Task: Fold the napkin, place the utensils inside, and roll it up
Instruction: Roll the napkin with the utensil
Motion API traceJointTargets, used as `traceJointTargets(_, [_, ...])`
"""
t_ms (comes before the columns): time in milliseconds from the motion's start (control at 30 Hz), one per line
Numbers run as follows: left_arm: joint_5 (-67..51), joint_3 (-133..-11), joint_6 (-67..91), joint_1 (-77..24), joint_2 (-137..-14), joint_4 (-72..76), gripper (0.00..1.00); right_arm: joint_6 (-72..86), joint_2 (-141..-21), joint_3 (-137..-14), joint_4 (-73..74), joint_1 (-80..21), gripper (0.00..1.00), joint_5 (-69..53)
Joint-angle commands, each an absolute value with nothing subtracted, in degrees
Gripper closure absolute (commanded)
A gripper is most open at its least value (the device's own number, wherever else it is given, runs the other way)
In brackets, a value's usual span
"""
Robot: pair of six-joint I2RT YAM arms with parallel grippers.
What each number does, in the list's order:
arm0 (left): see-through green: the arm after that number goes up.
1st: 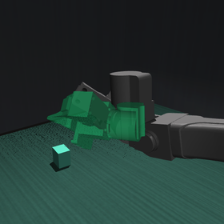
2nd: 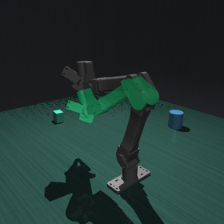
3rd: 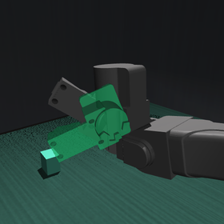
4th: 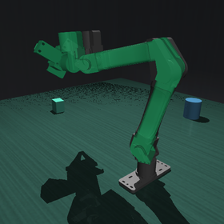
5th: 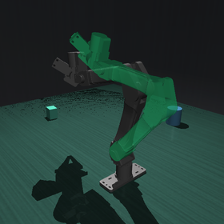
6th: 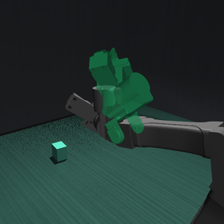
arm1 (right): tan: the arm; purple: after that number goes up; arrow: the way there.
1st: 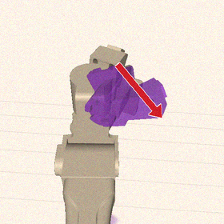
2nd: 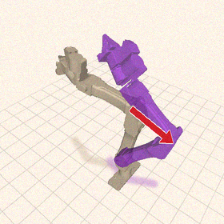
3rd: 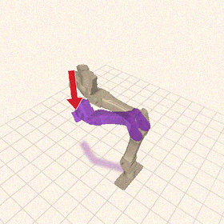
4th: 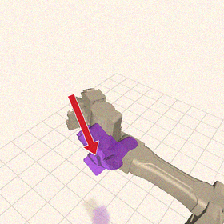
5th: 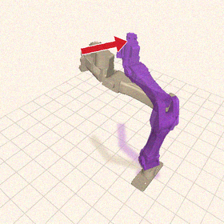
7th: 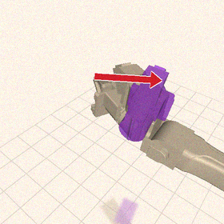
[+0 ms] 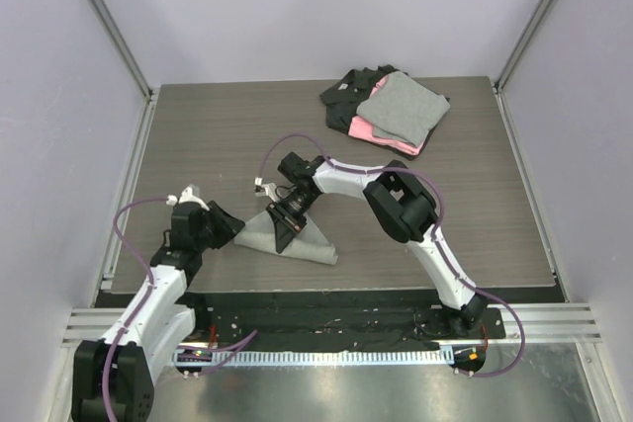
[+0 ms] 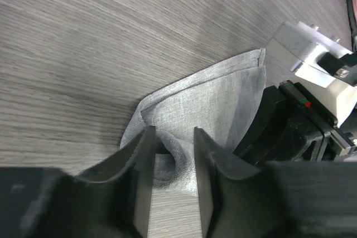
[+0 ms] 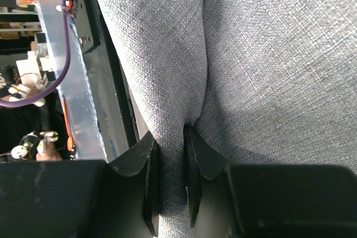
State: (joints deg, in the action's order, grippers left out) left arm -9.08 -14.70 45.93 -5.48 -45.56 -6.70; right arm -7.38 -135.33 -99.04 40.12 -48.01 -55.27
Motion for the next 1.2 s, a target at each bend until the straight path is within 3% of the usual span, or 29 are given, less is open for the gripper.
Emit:
traceJointTargets(0, [-10.28,-14.24,45.53,-5.1,-46.4,-1.76,0.69,-8.53,-139.57,-98.52,43.51,-48.25,0.78,-48.87])
traceJointTargets(233, [-12.48,-13.45,45.79,-5.1,-48.07,-1.58,0.81,-7.91,-139.66,-99.05,43.33,-47.9,0.78,-48.25])
traceJointTargets(433, [-11.43,-14.5,46.05,-5.1,-50.44,-3.33,0.99,-7.21,-139.4,-99.58,42.98,-47.64,0.73,-47.9])
traceJointTargets(733, [-8.61,-19.07,45.62,-5.1,-57.56,-8.96,1.0,-4.31,-131.15,-98.44,40.17,-47.46,0.48,-42.2])
traceJointTargets(1167, [-9.67,-24.52,44.82,-5.1,-66.09,-12.21,1.0,-2.19,-109.53,-83.42,20.07,-49.56,0.29,-22.71])
